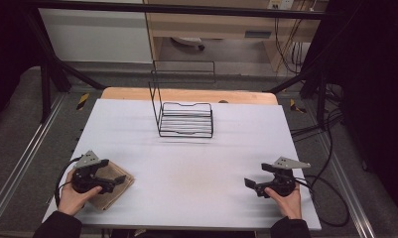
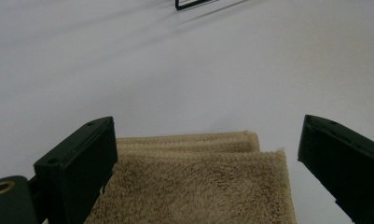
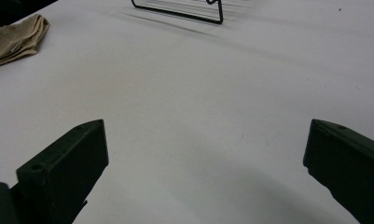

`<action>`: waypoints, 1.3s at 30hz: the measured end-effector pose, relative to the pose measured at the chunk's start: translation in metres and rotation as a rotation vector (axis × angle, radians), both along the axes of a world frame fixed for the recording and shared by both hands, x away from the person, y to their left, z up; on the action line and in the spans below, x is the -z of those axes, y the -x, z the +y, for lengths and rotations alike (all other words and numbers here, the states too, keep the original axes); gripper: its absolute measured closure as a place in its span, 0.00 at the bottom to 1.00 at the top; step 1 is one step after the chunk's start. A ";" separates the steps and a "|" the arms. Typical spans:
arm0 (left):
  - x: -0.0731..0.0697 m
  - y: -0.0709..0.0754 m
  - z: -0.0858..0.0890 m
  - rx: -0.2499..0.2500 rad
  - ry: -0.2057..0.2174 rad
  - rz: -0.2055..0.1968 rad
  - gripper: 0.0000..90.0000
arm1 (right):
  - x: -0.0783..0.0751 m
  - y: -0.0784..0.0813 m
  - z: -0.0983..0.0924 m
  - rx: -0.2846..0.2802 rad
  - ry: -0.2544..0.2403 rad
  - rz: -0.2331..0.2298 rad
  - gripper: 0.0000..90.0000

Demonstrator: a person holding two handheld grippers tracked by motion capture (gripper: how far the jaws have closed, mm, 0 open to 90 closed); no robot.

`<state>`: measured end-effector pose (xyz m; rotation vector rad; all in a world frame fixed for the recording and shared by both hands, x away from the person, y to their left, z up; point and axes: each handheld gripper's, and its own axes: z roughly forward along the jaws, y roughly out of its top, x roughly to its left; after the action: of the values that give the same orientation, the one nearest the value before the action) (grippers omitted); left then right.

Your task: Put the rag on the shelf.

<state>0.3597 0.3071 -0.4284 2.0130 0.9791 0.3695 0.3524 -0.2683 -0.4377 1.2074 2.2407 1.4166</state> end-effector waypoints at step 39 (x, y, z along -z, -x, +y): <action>-0.005 0.001 0.005 -0.012 0.008 -0.009 0.06 | -0.002 -0.009 0.069 -0.071 0.047 0.037 0.01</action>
<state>0.3583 0.3117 -0.4237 1.9972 0.9864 0.3800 0.3617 -0.1994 -0.4361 1.1595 2.3498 1.3694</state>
